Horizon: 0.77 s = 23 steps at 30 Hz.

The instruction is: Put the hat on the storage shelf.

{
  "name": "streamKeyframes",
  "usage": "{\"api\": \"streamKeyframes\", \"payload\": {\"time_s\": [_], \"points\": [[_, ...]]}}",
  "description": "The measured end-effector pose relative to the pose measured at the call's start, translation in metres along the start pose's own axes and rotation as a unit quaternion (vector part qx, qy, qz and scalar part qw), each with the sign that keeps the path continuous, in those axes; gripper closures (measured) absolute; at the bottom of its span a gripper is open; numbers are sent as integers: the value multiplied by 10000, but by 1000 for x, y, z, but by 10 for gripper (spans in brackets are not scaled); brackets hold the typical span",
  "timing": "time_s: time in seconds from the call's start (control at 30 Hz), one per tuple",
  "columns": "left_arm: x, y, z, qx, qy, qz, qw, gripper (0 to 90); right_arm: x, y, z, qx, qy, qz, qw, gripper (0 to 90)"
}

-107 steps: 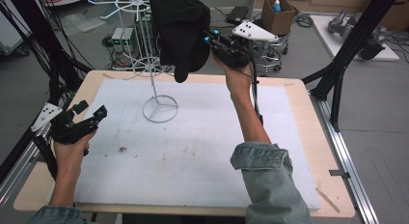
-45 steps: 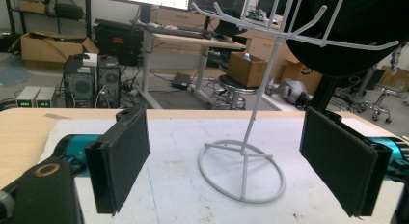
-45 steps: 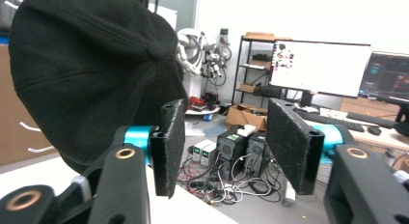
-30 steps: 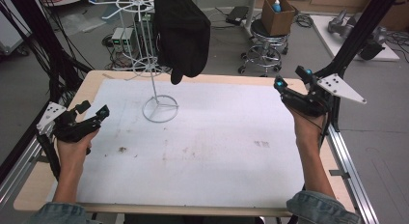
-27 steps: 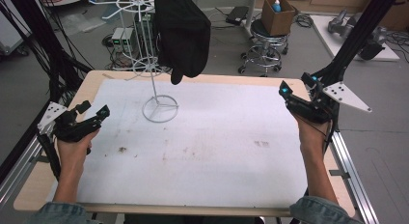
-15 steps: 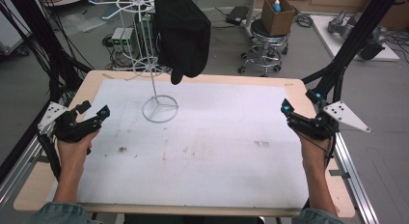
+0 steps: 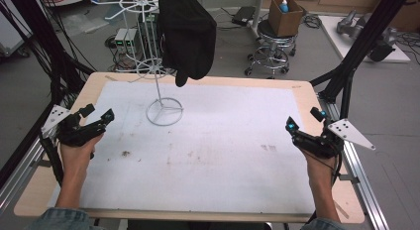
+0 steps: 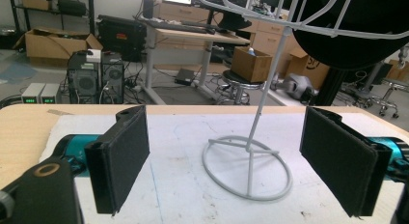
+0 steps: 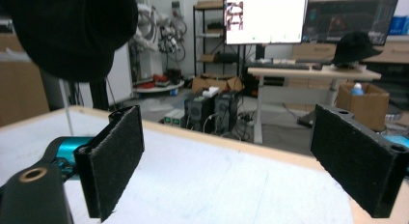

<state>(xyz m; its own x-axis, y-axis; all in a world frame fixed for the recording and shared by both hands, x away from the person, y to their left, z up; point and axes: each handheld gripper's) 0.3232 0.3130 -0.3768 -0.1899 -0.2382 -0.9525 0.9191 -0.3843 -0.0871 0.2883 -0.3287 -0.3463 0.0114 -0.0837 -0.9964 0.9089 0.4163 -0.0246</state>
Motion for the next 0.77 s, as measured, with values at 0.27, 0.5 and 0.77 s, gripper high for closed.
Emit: {"api": "streamKeyframes", "payload": {"time_s": [0.27, 0.5, 0.77], "points": [[3, 2, -1, -44, 27, -75, 10000, 178, 27, -2, -11, 13, -58, -21, 10000, 115], [3, 2, -2, -42, 55, -86, 9999, 178, 36, 2, -14, -9, -38, -216, 9998, 115], [4, 3, -2, -88, 107, -111, 9998, 178, 38, 1, -10, 132, 48, -226, 9996, 109]]}}
Point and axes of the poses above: each handheld gripper's, and its own axes: y roughly forward along the jaws, x roughly out of its underside, z roughly to its right, and after that the axes turned 6 degrees about -y, right-handed
